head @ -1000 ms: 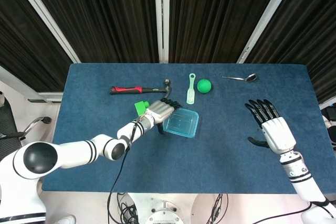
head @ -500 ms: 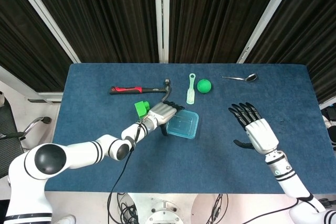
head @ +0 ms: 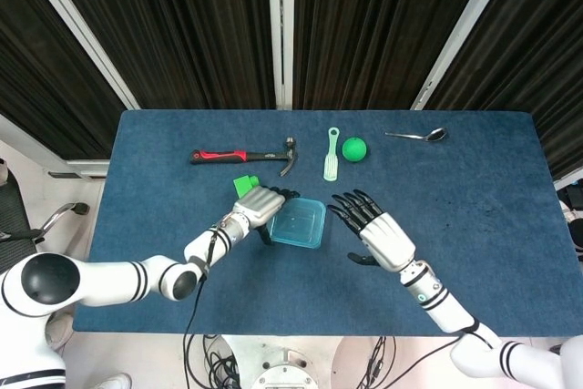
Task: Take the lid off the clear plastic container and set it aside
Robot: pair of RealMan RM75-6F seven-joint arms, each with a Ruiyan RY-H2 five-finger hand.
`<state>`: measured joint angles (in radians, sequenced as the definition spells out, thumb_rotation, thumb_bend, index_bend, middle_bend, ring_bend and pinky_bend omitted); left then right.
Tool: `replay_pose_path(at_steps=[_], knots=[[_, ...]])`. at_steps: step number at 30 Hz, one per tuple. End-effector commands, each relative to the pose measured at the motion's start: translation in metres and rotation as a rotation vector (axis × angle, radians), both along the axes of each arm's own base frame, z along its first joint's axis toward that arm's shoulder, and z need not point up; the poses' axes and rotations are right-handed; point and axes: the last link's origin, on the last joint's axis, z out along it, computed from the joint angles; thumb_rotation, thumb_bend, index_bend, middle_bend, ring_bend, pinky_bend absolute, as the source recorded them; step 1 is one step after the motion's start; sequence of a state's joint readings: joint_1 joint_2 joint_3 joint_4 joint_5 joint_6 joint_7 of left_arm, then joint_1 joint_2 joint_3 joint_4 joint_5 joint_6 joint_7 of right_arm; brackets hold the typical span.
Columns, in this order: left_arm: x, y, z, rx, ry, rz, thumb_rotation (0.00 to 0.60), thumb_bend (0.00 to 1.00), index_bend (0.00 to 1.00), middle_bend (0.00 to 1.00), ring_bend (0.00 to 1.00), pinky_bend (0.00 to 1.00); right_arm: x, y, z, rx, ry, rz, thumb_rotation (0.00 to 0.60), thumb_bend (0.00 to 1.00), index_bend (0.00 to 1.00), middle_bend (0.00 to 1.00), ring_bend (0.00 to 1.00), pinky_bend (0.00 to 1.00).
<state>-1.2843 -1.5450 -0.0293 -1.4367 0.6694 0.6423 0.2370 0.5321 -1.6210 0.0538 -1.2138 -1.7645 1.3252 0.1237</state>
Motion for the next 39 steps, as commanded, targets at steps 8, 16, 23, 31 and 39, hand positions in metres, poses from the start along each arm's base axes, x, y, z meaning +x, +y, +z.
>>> replay_pose_path(at_steps=[8,16,23,31,39], knots=[[-0.004,-0.004,-0.001,-0.022,-0.014,0.033,0.6,0.0,0.22,0.27,0.19,0.25,0.024,-0.004,-0.045,-0.019,-0.052,0.108,0.6,0.02,0.0,0.0,0.0,0.0],[-0.003,-0.003,-0.003,-0.025,-0.019,0.026,0.6,0.0,0.21,0.26,0.19,0.25,0.032,-0.008,-0.057,-0.033,-0.081,0.137,0.6,0.02,0.0,0.0,0.0,0.0],[-0.004,-0.002,-0.003,-0.029,-0.02,0.024,0.6,0.0,0.21,0.26,0.19,0.25,0.031,-0.012,-0.064,-0.044,-0.056,0.154,0.6,0.02,0.0,0.0,0.0,0.0],[-0.006,-0.002,-0.004,-0.033,-0.017,0.027,0.6,0.0,0.21,0.26,0.19,0.25,0.031,-0.015,-0.067,-0.04,-0.049,0.147,0.6,0.02,0.0,0.0,0.0,0.0],[-0.006,0.0,-0.003,-0.029,-0.021,0.028,0.6,0.0,0.21,0.26,0.19,0.25,0.029,-0.02,-0.063,-0.052,-0.051,0.132,0.6,0.02,0.0,0.0,0.0,0.0]])
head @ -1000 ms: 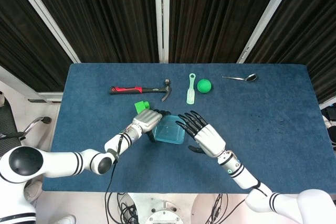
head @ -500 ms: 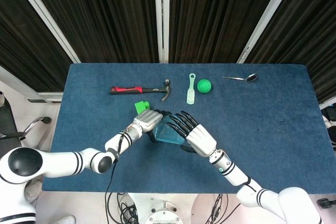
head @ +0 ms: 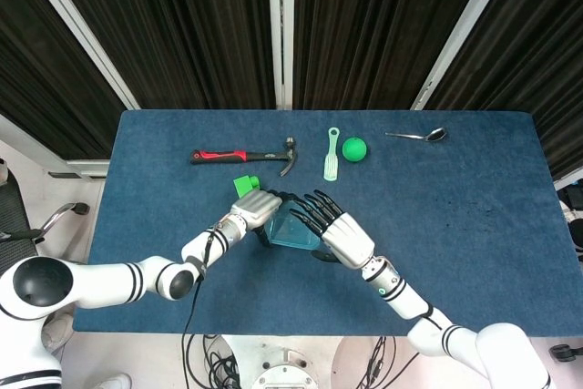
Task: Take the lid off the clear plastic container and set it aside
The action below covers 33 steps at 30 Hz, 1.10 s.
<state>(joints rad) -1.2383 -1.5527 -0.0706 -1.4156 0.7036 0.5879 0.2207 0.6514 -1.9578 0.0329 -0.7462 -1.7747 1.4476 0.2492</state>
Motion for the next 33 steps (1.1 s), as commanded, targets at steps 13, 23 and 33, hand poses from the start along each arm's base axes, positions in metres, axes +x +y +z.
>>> replay_pose_path(at_steps=[13,23,33], knots=[[-0.0011,0.0019,-0.0043,0.005,0.016,-0.012,0.6,0.0,0.21,0.26,0.19,0.25,0.0018,-0.0032,0.0041,0.001,-0.018,-0.009,0.6,0.02,0.0,0.0,0.0,0.0],[-0.0013,0.0039,-0.0035,0.01,0.017,-0.014,0.6,0.0,0.21,0.26,0.19,0.25,0.0028,-0.0045,0.0062,-0.01,-0.033,-0.005,0.6,0.07,0.0,0.0,0.0,0.0],[-0.0005,0.0038,-0.0024,0.003,0.01,-0.005,0.6,0.0,0.21,0.26,0.19,0.25,0.0043,-0.0058,0.0088,-0.03,-0.047,0.01,0.6,0.17,0.0,0.0,0.0,0.0]])
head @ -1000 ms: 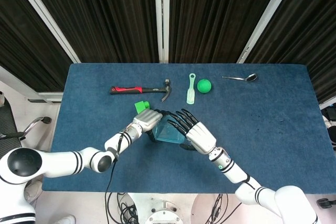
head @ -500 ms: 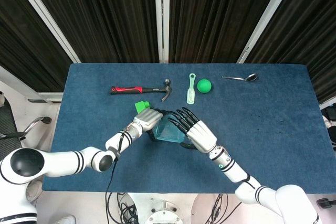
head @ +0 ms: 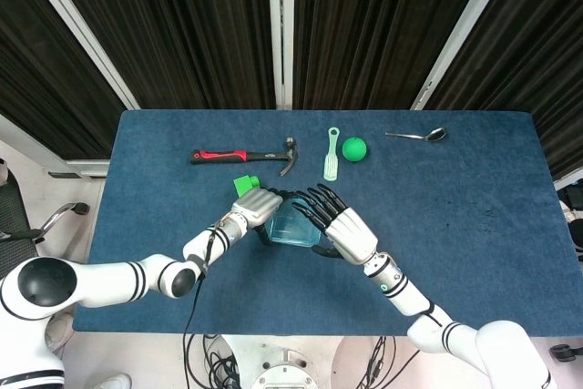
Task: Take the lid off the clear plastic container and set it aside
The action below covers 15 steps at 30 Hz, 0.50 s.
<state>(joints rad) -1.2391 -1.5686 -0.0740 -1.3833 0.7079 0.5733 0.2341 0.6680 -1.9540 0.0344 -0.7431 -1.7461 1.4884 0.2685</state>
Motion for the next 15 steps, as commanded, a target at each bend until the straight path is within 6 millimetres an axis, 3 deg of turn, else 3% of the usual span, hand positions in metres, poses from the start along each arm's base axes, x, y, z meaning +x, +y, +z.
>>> replay_pose_path(at_steps=[1,5,11,15], knots=[[0.001,0.0,0.002,-0.004,-0.011,0.009,0.6,0.0,0.2,0.26,0.19,0.24,0.001,0.0,0.0,-0.009,-0.001,0.01,0.6,0.21,0.0,0.01,0.0,0.0],[0.0,0.0,0.005,-0.018,-0.031,0.033,0.6,0.0,0.16,0.23,0.18,0.24,0.003,0.0,-0.001,-0.033,0.002,0.045,0.6,0.35,0.02,0.06,0.0,0.0],[0.0,0.0,0.01,-0.03,-0.059,0.053,0.6,0.0,0.14,0.18,0.16,0.24,0.003,-0.001,-0.003,-0.056,-0.009,0.078,0.6,0.48,0.21,0.09,0.01,0.06],[0.0,0.0,0.013,-0.045,-0.08,0.071,0.6,0.0,0.14,0.18,0.15,0.24,0.001,-0.003,-0.005,-0.064,-0.001,0.075,0.6,0.54,0.28,0.11,0.04,0.09]])
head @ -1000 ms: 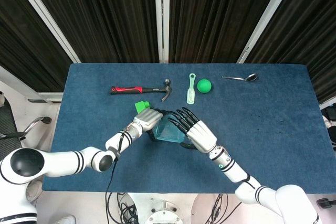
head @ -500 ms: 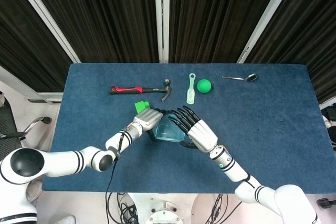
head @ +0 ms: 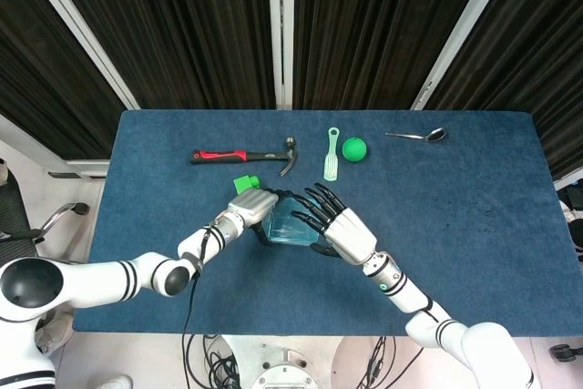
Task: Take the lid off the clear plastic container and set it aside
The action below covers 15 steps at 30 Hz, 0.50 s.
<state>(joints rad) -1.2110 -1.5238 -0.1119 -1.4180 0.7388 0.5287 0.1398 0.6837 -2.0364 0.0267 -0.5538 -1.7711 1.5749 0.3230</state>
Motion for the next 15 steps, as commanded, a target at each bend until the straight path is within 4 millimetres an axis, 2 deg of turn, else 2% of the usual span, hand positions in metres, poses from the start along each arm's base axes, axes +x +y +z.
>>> replay_pose_path(at_steps=[1,10,15], knots=[[-0.0011,-0.0002,0.0024,-0.007,-0.009,0.005,0.6,0.0,0.14,0.18,0.15,0.24,0.0007,-0.0011,-0.002,-0.006,-0.002,0.005,0.6,0.54,0.29,0.12,0.04,0.1],[-0.0037,-0.0015,0.0018,-0.011,-0.009,-0.002,0.6,0.0,0.14,0.18,0.15,0.24,0.0052,-0.0038,-0.0007,-0.019,-0.062,0.007,0.6,0.62,0.38,0.17,0.11,0.15],[-0.0039,-0.0015,0.0022,-0.015,-0.015,0.005,0.6,0.0,0.14,0.18,0.15,0.24,0.0069,-0.0048,-0.001,-0.026,-0.062,0.016,0.6,0.63,0.4,0.18,0.12,0.18]])
